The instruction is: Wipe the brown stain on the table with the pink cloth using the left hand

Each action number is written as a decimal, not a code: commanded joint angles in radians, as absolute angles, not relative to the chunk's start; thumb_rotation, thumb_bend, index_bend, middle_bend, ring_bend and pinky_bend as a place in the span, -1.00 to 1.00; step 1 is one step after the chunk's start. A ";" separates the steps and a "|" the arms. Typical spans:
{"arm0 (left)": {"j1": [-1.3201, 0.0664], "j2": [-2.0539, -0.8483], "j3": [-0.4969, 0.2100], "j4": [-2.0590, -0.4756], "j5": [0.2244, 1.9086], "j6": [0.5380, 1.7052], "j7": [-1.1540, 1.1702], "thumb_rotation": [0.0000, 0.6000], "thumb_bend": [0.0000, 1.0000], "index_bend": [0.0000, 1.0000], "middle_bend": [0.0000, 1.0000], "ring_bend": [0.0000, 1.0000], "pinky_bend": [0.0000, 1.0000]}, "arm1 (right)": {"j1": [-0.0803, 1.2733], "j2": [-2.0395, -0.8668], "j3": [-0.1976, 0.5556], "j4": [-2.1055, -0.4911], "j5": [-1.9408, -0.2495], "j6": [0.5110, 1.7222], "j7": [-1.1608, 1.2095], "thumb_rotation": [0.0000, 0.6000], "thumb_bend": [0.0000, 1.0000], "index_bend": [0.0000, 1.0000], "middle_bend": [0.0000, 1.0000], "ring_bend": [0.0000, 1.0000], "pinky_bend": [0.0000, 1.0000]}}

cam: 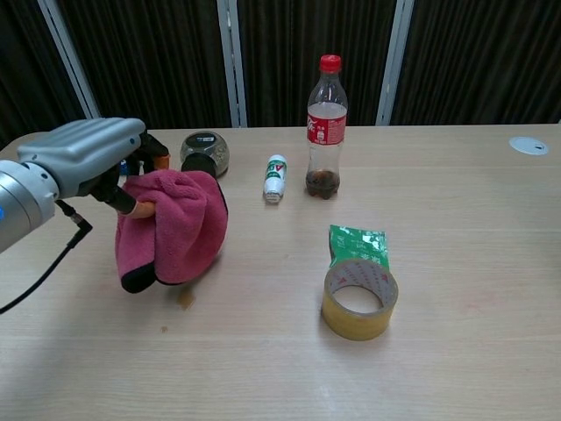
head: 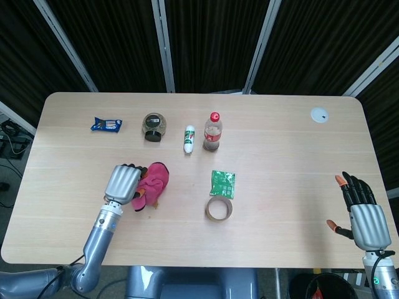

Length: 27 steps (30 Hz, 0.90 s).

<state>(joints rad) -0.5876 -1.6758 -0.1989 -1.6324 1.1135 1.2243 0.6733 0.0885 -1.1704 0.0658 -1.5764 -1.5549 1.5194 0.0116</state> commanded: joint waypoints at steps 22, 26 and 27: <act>-0.561 -1.842 -0.009 -1.451 1.163 1.161 0.697 1.00 0.25 0.69 0.19 0.02 0.13 | 0.089 -1.165 0.064 -1.578 -1.557 1.519 0.026 1.00 -1.00 -0.97 -1.00 -1.00 -0.84; -0.556 -1.827 -0.029 -1.422 1.145 1.160 0.691 1.00 0.26 0.69 0.19 0.02 0.13 | 0.089 -1.165 0.063 -1.578 -1.558 1.518 0.026 1.00 -1.00 -0.97 -1.00 -1.00 -0.84; -0.555 -1.820 -0.033 -1.414 1.143 1.159 0.687 1.00 0.26 0.69 0.19 0.02 0.13 | 0.089 -1.165 0.063 -1.578 -1.558 1.519 0.026 1.00 -1.00 -0.97 -1.00 -1.00 -0.84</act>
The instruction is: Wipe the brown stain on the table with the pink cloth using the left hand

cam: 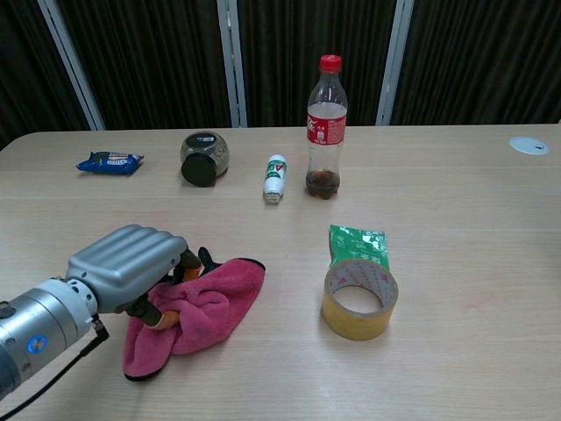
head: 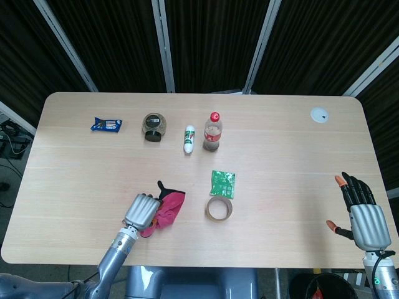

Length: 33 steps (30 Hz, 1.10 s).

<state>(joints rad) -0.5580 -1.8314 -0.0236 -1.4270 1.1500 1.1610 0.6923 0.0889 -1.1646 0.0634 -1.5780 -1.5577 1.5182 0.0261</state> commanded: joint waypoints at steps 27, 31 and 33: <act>-0.504 -1.596 -0.094 -1.304 1.119 1.133 0.544 1.00 0.27 0.69 0.19 0.02 0.13 | 0.090 -1.170 0.063 -1.584 -1.556 1.516 0.005 1.00 -1.00 -0.97 -1.00 -1.00 -0.84; -0.516 -1.630 -0.088 -1.352 1.133 1.132 0.572 1.00 0.27 0.69 0.19 0.02 0.13 | 0.091 -1.169 0.063 -1.584 -1.557 1.516 0.008 1.00 -1.00 -0.97 -1.00 -1.00 -0.84; -0.522 -1.655 -0.083 -1.374 1.135 1.128 0.590 1.00 0.27 0.69 0.19 0.02 0.13 | 0.091 -1.170 0.063 -1.581 -1.557 1.516 0.008 1.00 -1.00 -0.97 -1.00 -1.00 -0.84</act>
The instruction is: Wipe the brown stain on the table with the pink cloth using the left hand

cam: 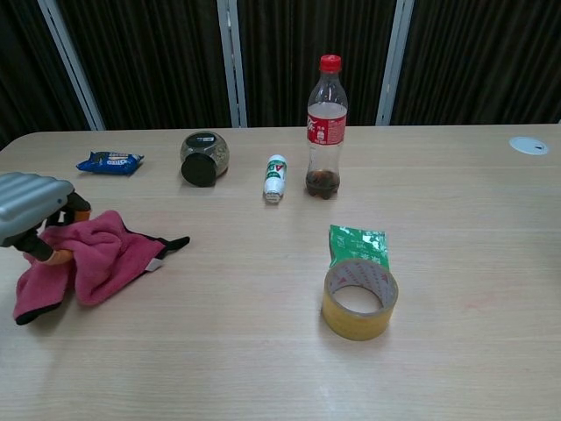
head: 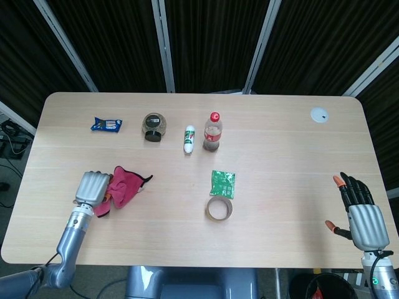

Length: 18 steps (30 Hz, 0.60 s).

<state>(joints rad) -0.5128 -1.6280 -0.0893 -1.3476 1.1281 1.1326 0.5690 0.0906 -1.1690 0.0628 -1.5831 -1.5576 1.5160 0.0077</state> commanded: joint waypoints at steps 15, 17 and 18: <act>-0.566 -1.877 -0.078 -1.461 1.132 1.147 0.751 1.00 0.27 0.69 0.19 0.02 0.13 | 0.087 -1.169 0.067 -1.579 -1.550 1.521 0.020 1.00 -1.00 -0.97 -1.00 -1.00 -0.84; -0.569 -1.896 -0.077 -1.466 1.132 1.151 0.765 1.00 0.27 0.69 0.19 0.02 0.13 | 0.087 -1.169 0.067 -1.579 -1.550 1.521 0.021 1.00 -1.00 -0.97 -1.00 -1.00 -0.84; -0.571 -1.903 -0.077 -1.468 1.133 1.152 0.771 1.00 0.27 0.69 0.18 0.02 0.13 | 0.087 -1.169 0.067 -1.579 -1.550 1.521 0.021 1.00 -1.00 -0.97 -1.00 -1.00 -0.84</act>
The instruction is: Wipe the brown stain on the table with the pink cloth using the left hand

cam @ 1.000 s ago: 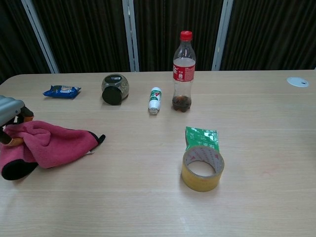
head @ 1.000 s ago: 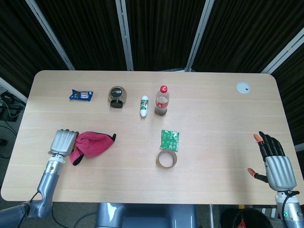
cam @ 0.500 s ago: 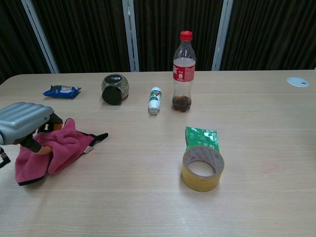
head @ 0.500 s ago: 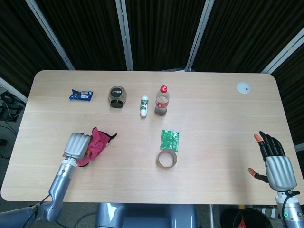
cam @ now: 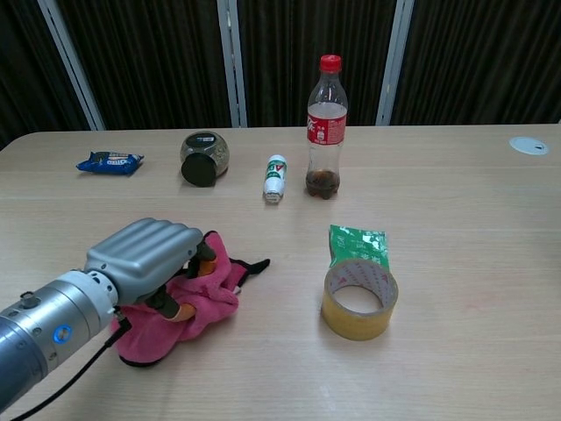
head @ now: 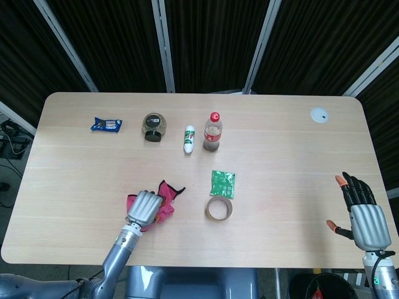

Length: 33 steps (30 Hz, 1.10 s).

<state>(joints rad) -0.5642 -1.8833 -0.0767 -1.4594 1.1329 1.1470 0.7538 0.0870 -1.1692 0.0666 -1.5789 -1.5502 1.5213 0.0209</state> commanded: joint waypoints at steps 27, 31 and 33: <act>-0.537 -1.735 -0.149 -1.356 1.025 1.160 0.736 1.00 0.27 0.67 0.18 0.02 0.12 | 0.086 -1.167 0.067 -1.584 -1.549 1.520 0.021 1.00 -1.00 -0.97 -1.00 -1.00 -0.84; -0.518 -1.680 -0.169 -1.344 0.998 1.157 0.687 1.00 0.28 0.66 0.17 0.02 0.12 | 0.086 -1.167 0.067 -1.588 -1.547 1.518 0.020 1.00 -1.00 -0.97 -1.00 -1.00 -0.84; -0.509 -1.653 -0.180 -1.341 0.987 1.156 0.659 1.00 0.27 0.66 0.17 0.02 0.12 | 0.086 -1.167 0.067 -1.591 -1.545 1.518 0.020 1.00 -1.00 -0.97 -1.00 -1.00 -0.84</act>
<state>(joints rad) -0.5197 -1.6717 -0.1685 -1.3470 0.9993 1.1579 0.6788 0.0862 -1.1671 0.0671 -1.5903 -1.5455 1.5178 0.0202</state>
